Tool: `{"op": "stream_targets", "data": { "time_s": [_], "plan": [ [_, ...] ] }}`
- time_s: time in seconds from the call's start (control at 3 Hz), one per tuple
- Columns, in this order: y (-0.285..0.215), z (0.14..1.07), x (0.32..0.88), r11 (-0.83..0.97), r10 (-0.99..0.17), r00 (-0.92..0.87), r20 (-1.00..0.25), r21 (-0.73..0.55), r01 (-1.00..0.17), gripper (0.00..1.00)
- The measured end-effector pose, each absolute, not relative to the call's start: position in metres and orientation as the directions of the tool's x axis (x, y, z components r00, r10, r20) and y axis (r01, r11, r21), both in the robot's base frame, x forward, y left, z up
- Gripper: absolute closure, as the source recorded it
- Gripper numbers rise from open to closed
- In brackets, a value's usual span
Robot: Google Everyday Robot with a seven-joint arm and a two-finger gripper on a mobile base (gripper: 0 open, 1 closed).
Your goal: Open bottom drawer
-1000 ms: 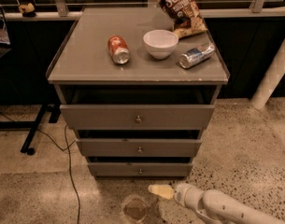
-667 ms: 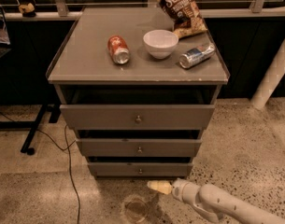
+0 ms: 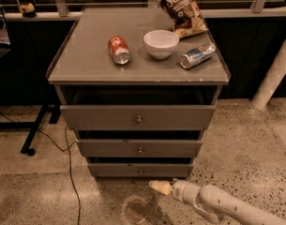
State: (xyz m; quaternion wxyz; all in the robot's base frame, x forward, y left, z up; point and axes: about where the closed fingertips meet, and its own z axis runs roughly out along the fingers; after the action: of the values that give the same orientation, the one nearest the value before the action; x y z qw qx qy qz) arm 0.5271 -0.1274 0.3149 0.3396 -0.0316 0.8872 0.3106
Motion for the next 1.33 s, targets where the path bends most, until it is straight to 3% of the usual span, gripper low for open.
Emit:
{"op": "stream_targets", "data": {
  "time_s": [1.0, 1.33],
  "plan": [
    [-0.127, 0.315, 0.527, 0.805, 0.154, -0.767, -0.623, 0.53, -0.268, 0.89],
    [-0.121, 0.303, 0.529, 0.798, 0.133, -0.73, -0.67, 0.509, -0.322, 1.0]
  ]
}}
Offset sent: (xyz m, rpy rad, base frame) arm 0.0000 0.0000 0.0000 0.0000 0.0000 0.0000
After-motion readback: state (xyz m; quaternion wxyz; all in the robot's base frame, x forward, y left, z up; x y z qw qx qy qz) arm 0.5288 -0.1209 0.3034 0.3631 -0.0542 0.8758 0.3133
